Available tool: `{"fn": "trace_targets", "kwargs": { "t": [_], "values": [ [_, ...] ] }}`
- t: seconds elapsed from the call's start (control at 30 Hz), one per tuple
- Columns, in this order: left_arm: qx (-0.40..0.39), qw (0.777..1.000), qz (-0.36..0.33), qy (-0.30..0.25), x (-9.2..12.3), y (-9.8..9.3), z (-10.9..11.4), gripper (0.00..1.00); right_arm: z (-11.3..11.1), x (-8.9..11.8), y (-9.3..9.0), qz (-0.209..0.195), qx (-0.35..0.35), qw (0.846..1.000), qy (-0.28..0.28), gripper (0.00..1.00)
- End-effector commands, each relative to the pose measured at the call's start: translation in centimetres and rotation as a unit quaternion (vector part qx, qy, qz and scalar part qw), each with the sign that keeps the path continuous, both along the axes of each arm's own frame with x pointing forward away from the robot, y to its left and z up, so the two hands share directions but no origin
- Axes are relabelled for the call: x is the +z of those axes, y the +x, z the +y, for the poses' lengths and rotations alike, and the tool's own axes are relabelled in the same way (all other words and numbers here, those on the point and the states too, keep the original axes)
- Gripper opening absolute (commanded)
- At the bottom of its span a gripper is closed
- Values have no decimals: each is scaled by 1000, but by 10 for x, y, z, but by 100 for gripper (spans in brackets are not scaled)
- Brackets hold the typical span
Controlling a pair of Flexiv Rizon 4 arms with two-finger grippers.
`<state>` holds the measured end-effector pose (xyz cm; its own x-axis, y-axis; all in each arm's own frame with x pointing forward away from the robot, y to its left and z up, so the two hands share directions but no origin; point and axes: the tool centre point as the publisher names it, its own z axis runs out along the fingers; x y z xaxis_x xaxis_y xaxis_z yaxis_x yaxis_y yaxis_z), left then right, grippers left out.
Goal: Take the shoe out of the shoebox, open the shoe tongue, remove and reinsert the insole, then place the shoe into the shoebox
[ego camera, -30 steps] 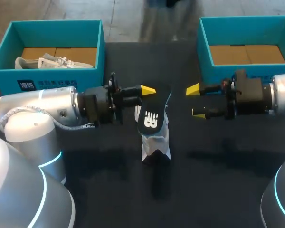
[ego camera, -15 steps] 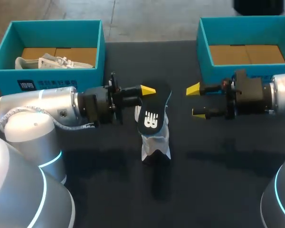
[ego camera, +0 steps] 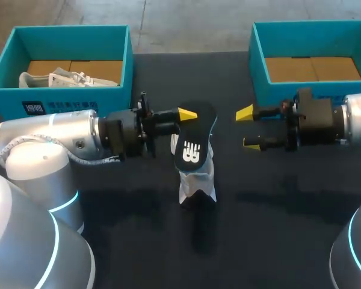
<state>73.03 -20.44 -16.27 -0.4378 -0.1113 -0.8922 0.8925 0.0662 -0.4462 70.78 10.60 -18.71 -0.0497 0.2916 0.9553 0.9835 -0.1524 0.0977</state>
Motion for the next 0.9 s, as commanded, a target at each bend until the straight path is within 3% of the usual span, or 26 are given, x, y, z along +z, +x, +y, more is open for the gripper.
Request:
{"fn": "trace_targets", "kwargs": {
  "t": [0.03, 0.53, 0.9],
  "values": [
    [1, 1000, 0, 2, 1, -1, 0, 0, 1, 0, -1, 0, -1, 1000, -2, 100],
    [1, 1000, 0, 2, 1, -1, 0, 0, 1, 0, -1, 0, -1, 1000, -2, 100],
    [-37, 994, 97, -20, -15, 6, 12, 0, 9, -3, -5, 0, -28, 999, -35, 100]
  ]
}}
